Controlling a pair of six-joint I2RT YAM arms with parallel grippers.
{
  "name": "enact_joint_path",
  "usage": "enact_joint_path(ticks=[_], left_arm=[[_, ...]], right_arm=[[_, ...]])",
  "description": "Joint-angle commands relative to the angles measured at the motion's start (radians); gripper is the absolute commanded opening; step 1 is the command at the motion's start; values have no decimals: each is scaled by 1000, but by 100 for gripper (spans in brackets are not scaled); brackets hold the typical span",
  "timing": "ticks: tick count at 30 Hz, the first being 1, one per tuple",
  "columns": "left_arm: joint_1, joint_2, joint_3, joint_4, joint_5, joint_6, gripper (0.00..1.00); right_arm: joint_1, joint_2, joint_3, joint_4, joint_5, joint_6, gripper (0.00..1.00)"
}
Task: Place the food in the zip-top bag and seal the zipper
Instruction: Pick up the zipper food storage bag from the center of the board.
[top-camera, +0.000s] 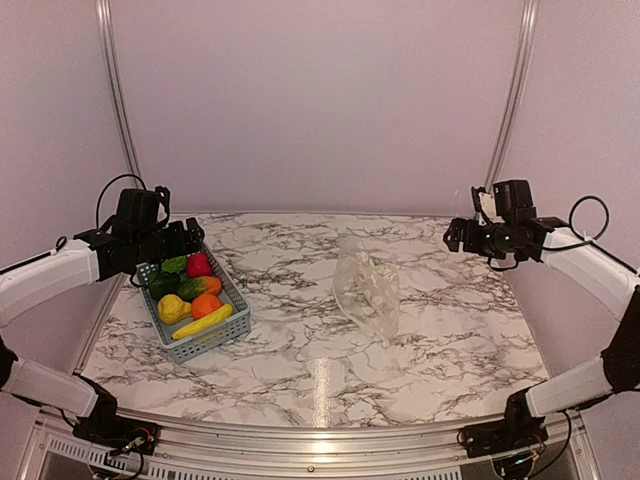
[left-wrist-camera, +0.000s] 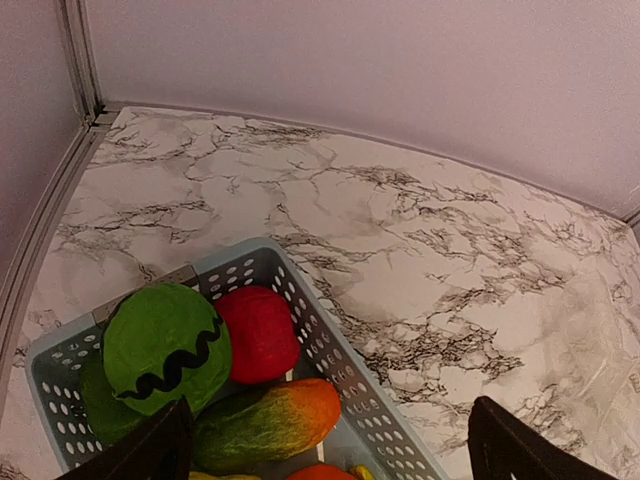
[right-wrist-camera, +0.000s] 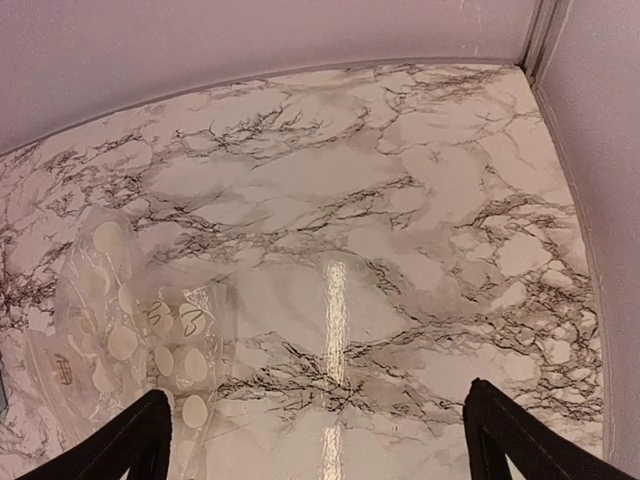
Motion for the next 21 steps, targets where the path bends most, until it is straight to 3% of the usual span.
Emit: enact_joint_path(ticks=[1, 5, 7, 10, 15, 21], left_arm=[[4, -12, -35, 24, 34, 27, 95], [-5, -16, -28, -9, 146, 88, 83], [-30, -15, -21, -43, 170, 106, 75], [-77, 33, 33, -147, 185, 110, 66], [-183, 84, 106, -291, 110, 61, 64], [-242, 129, 149, -356, -11, -220, 64]], right_arm=[[9, -30, -16, 1, 40, 56, 98], [2, -83, -107, 92, -88, 96, 97], [3, -95, -162, 163, -210, 106, 86], [28, -76, -191, 177, -259, 137, 78], [113, -34, -186, 160, -227, 125, 76], [243, 57, -108, 123, -166, 57, 74]])
